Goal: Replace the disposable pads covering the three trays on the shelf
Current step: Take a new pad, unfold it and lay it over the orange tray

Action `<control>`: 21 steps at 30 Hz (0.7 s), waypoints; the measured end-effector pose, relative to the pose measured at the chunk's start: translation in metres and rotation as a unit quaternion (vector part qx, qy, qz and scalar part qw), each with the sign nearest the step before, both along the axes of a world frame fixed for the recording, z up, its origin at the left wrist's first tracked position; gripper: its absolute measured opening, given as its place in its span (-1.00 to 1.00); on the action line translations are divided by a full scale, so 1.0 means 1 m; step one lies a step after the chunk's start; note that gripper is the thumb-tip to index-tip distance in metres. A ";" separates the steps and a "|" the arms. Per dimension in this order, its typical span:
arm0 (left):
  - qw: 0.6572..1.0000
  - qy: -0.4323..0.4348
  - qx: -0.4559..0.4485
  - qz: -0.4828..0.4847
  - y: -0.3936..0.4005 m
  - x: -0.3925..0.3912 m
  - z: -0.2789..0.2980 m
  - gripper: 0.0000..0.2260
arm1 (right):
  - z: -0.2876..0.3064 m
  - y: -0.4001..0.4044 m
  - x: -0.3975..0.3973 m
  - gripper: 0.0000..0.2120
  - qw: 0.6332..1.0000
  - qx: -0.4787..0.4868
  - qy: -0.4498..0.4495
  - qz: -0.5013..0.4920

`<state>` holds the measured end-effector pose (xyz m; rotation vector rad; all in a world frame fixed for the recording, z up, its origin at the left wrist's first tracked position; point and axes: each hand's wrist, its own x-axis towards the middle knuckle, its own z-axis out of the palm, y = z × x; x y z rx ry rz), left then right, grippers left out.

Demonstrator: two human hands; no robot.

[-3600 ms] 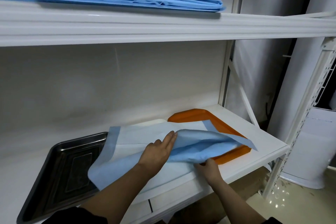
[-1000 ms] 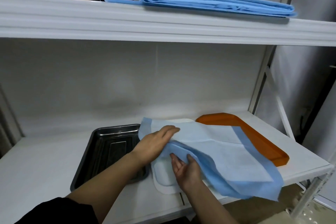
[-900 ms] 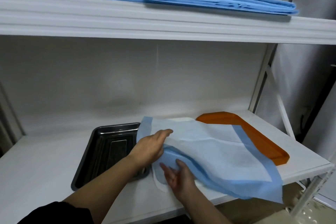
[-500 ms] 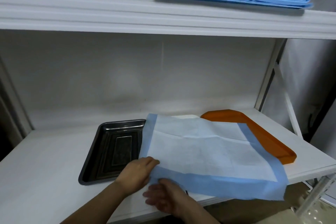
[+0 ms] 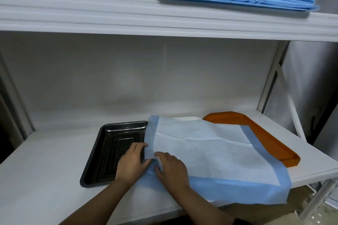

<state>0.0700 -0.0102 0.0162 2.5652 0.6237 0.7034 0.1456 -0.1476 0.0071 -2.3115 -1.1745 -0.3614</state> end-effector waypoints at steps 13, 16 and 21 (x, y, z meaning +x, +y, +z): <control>0.849 0.088 -0.513 0.086 0.026 0.035 -0.021 -0.38 | 0.044 -0.027 0.057 -0.61 0.837 0.386 0.340 -0.189; 0.821 0.080 -0.557 0.101 0.028 0.039 -0.018 -0.57 | 0.046 -0.031 0.063 -0.63 0.826 0.398 0.354 -0.186; 0.798 0.051 -0.588 0.126 0.035 0.048 -0.013 -0.75 | 0.043 -0.037 0.067 -0.66 0.834 0.392 0.354 -0.157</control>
